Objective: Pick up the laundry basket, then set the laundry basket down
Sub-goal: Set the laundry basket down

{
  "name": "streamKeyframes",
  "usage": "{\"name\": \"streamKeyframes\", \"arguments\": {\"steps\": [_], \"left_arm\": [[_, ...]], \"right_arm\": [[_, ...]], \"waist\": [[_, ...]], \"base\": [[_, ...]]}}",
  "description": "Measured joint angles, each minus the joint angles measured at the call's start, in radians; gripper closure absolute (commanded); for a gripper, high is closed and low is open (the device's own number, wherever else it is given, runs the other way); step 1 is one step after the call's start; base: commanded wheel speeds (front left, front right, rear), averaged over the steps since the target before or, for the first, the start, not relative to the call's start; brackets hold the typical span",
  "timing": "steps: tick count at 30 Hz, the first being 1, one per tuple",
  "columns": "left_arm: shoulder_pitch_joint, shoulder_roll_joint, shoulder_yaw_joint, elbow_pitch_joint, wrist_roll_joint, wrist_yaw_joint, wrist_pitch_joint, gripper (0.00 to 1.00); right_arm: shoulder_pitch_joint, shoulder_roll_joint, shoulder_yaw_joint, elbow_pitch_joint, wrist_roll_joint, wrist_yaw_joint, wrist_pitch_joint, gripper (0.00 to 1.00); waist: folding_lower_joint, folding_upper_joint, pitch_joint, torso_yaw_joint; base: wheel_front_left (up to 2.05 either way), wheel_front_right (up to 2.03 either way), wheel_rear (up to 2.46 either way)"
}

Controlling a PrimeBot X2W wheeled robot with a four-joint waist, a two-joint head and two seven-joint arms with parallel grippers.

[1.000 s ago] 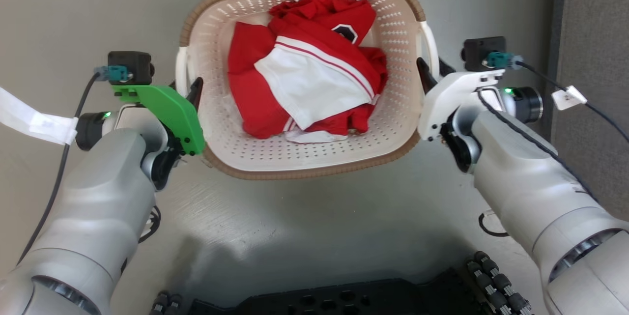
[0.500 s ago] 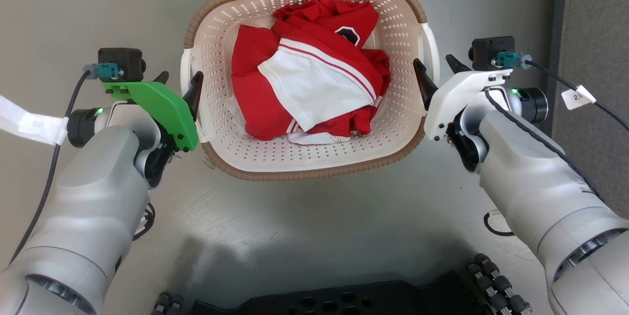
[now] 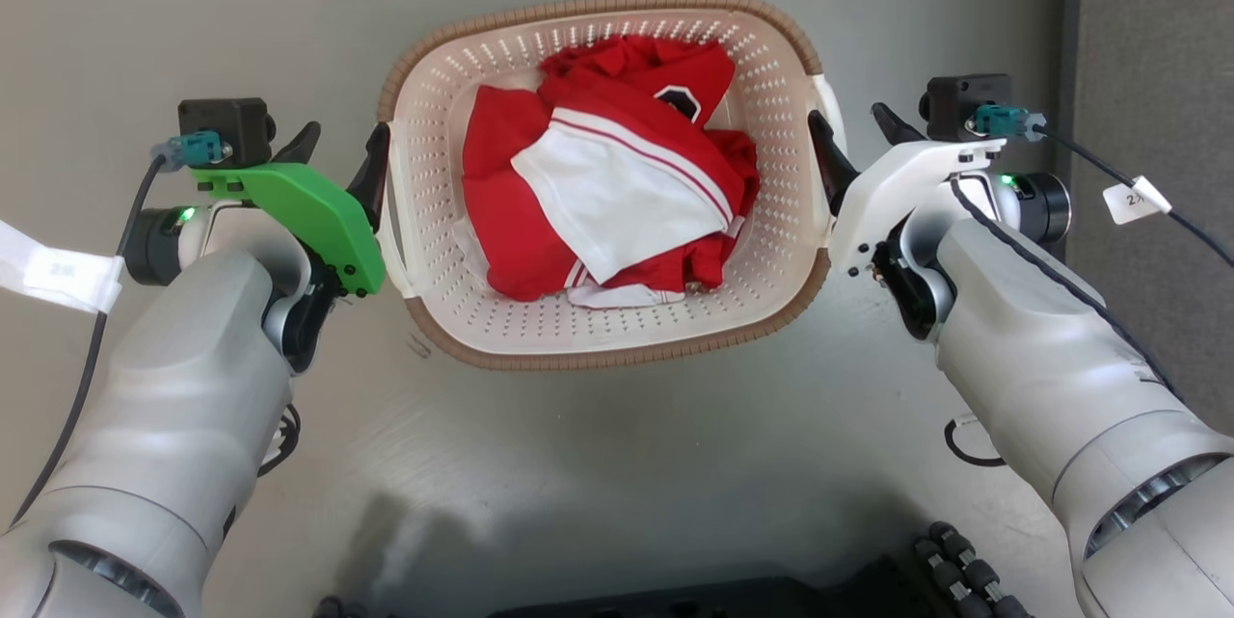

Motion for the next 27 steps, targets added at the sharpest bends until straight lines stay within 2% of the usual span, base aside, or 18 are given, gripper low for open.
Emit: {"name": "streamKeyframes", "arguments": {"steps": [8,11,16,27], "left_arm": [[0.025,0.009,-0.006,-0.002,0.028,0.000,-0.034,0.00],[0.035,0.013,0.009,-0.011,0.031,0.000,-0.037,0.00],[0.041,0.040,0.039,-0.044,0.050,0.003,-0.037,0.00],[0.071,0.097,0.179,-0.250,0.174,0.077,-0.037,0.00]], "right_arm": [[0.013,0.000,-0.009,-0.031,-0.007,-0.010,-0.009,0.00],[0.014,-0.005,-0.019,-0.080,-0.024,-0.018,-0.009,0.00],[0.032,-0.026,-0.048,-0.167,-0.060,-0.051,-0.009,0.00],[0.141,-0.065,-0.128,-0.316,-0.106,-0.097,-0.012,0.00]], "waist": [[0.0000,0.0000,-0.065,-0.004],[0.0000,0.0000,-0.093,-0.006],[0.0000,0.0000,-0.150,-0.011],[0.0000,0.0000,-0.265,-0.020]], "base": [[0.00,0.00,0.00],[0.00,0.00,0.00],[0.00,0.00,0.00],[0.00,0.00,0.00]]}}
